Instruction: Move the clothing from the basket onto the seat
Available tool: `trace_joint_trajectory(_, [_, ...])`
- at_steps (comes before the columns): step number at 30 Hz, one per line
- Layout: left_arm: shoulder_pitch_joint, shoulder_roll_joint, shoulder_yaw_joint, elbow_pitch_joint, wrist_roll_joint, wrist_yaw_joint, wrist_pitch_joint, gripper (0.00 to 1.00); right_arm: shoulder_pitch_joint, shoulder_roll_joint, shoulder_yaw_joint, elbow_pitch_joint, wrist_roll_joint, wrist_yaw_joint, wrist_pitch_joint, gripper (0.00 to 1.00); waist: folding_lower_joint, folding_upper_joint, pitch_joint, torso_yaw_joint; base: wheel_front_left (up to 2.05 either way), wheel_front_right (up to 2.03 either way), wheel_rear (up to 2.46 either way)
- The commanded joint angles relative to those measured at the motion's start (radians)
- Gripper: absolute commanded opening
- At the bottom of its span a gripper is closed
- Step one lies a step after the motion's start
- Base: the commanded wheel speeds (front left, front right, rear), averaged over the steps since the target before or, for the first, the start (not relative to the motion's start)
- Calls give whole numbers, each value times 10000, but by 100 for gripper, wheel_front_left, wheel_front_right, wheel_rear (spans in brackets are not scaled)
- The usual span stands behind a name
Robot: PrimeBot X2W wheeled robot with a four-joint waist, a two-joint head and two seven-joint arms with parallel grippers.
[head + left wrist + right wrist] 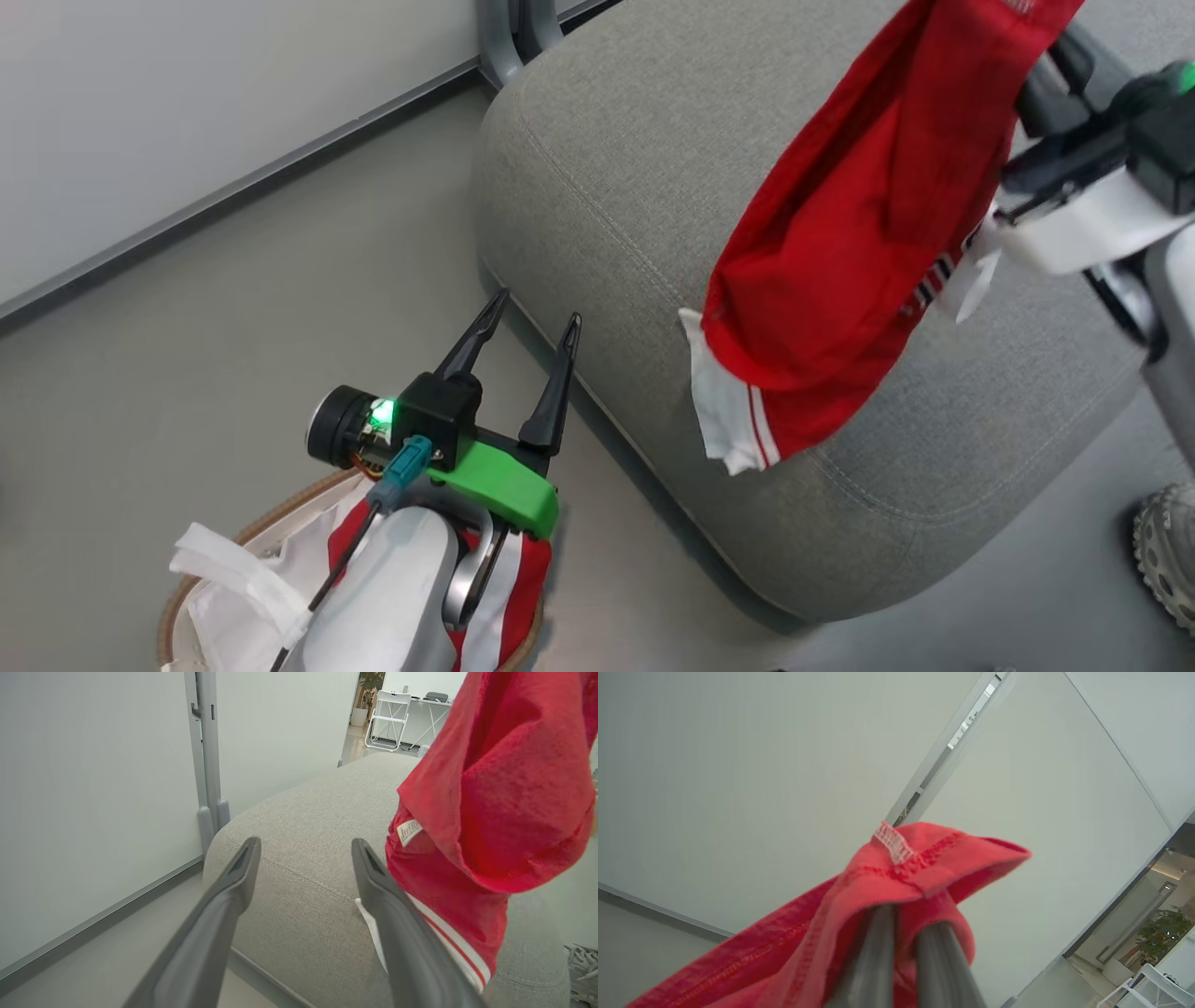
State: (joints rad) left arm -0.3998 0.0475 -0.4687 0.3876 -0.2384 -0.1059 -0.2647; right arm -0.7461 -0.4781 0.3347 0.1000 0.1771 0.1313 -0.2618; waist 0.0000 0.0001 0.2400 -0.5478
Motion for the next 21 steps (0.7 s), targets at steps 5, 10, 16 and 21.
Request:
trace_joint_trajectory(5, [-596,61,-97,-132,292,-79,6,100,-2013,-912,-66,975,-279,-12,-48,0,0,-1,1207,654,0,0,0])
trace_joint_trajectory(10, [-1185,58,-406,-138,412,-147,6,100,-3501,-1511,-443,1970,-563,-12,-36,0,0,-1,2091,1299,0,0,0])
trace_joint_trajectory(16, [-1671,58,-603,-188,531,-177,6,100,-4658,-1777,-887,3064,-870,-12,-35,0,0,-1,2886,1923,0,0,0])
trace_joint_trajectory(21, [-1889,55,-716,-221,528,-197,6,100,-4153,-1577,-1325,3857,-1045,-12,-28,0,0,-1,3299,2298,0,0,0])
